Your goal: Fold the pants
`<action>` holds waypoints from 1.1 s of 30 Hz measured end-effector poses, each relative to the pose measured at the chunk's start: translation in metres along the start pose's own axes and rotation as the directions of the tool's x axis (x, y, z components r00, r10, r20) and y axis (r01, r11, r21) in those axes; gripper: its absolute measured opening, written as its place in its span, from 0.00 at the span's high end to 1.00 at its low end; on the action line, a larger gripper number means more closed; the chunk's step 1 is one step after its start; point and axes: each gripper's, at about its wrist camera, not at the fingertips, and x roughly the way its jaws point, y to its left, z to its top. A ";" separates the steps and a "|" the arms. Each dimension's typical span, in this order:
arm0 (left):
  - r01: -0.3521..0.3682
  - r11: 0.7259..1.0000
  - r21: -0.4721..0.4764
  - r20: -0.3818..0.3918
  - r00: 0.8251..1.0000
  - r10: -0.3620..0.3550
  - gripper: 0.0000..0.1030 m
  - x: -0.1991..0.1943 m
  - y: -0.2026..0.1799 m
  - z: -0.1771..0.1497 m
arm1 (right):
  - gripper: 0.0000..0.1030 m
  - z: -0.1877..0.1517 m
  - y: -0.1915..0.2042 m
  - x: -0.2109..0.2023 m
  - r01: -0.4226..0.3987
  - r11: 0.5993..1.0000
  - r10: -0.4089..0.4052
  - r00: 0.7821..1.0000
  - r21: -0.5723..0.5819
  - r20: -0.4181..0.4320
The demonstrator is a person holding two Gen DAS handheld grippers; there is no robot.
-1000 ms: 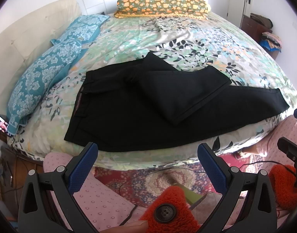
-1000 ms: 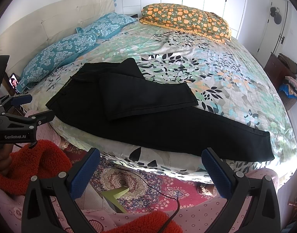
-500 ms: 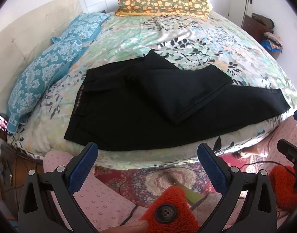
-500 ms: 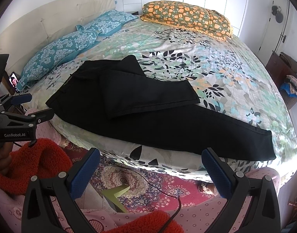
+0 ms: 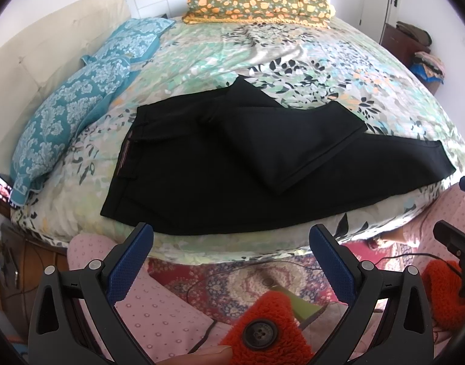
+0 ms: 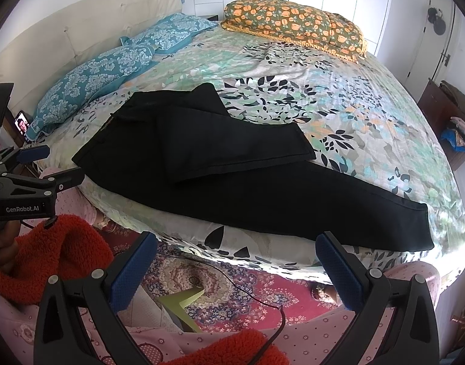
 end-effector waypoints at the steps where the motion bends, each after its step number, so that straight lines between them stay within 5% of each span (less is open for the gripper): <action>1: 0.000 1.000 0.000 0.000 1.000 0.000 0.01 0.000 0.000 0.000 | 0.00 0.000 0.000 0.000 0.000 1.000 0.000 1.000 0.000 0.000; 8: -0.023 0.999 -0.048 0.002 1.000 0.023 0.00 0.005 0.016 0.001 | 0.00 0.000 -0.003 0.000 -0.021 1.000 0.021 1.000 0.003 0.014; 14: 0.007 0.975 -0.220 -0.007 1.000 -0.009 0.01 0.013 0.061 0.004 | 0.00 0.035 -0.078 -0.016 0.094 0.988 -0.117 0.973 0.122 0.197; 17: 0.002 0.978 -0.209 -0.016 1.000 -0.005 0.01 0.015 0.058 0.005 | 0.00 0.048 -0.126 0.012 -0.013 0.976 -0.036 0.975 0.218 0.219; 21: 0.011 0.986 -0.166 -0.016 1.000 -0.014 0.01 0.012 0.044 0.005 | 0.00 0.084 -0.173 0.102 -0.100 0.959 0.092 0.995 0.265 0.042; 25: -0.007 0.986 -0.166 -0.020 1.000 0.004 0.01 0.010 0.042 0.005 | 0.00 0.130 -0.190 0.172 -0.236 0.925 0.252 0.968 0.299 -0.014; 33: -0.071 0.968 -0.240 -0.074 0.996 0.055 0.01 0.018 0.061 0.003 | 0.00 0.199 -0.181 0.291 -0.202 0.958 0.245 0.946 0.202 -0.214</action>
